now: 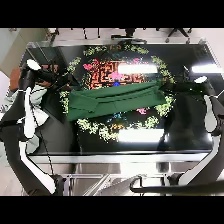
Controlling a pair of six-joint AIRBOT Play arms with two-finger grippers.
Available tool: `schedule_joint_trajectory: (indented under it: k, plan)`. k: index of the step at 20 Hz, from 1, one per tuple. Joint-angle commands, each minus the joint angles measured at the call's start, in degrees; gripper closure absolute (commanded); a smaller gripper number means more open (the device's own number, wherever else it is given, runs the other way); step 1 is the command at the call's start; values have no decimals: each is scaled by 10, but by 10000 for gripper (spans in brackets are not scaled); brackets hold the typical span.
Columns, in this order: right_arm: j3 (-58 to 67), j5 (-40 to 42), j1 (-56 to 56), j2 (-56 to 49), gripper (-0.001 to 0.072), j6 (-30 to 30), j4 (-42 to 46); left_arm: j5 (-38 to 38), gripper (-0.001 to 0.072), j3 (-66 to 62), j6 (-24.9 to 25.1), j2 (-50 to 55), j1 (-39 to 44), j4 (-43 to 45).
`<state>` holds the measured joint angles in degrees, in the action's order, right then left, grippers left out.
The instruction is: Fold the shirts.
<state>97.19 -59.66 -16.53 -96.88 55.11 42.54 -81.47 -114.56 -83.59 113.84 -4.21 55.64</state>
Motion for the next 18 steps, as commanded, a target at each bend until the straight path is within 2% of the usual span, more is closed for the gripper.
schedule_joint_trajectory:
  k: [1,3,5,6,7,8,9,10,11,12,16,18]
  plan:
    - [2,-26,3,-17,182,3,-9,-11,8,6,-5,-9,5,-3]
    - [2,-26,7,-26,201,2,-20,-14,8,6,-5,-9,12,-3]
    - [2,-26,12,-35,344,0,-46,-8,8,6,-5,-9,23,-3]
    - [2,-28,14,-39,373,-14,-70,-4,8,6,-5,-9,30,-3]
    - [2,-36,17,-40,439,-32,-103,0,9,6,-5,-9,38,-3]
    - [3,-46,17,-40,657,-55,-133,5,91,6,-5,-9,45,-3]
    - [3,-55,17,-38,695,-59,-160,9,302,6,-5,-9,54,-3]
    - [3,-63,16,-35,695,-59,-173,17,484,6,-4,-9,62,-3]
    - [3,-71,16,-29,696,-57,-172,23,632,6,-4,-8,73,-3]
    - [3,-79,16,-22,696,-50,-163,26,694,6,-4,-8,85,-3]
    - [-16,-137,2,28,697,10,-69,30,694,6,-2,3,144,-2]
    - [-62,-163,-7,74,697,20,-26,19,694,6,-2,23,176,-3]
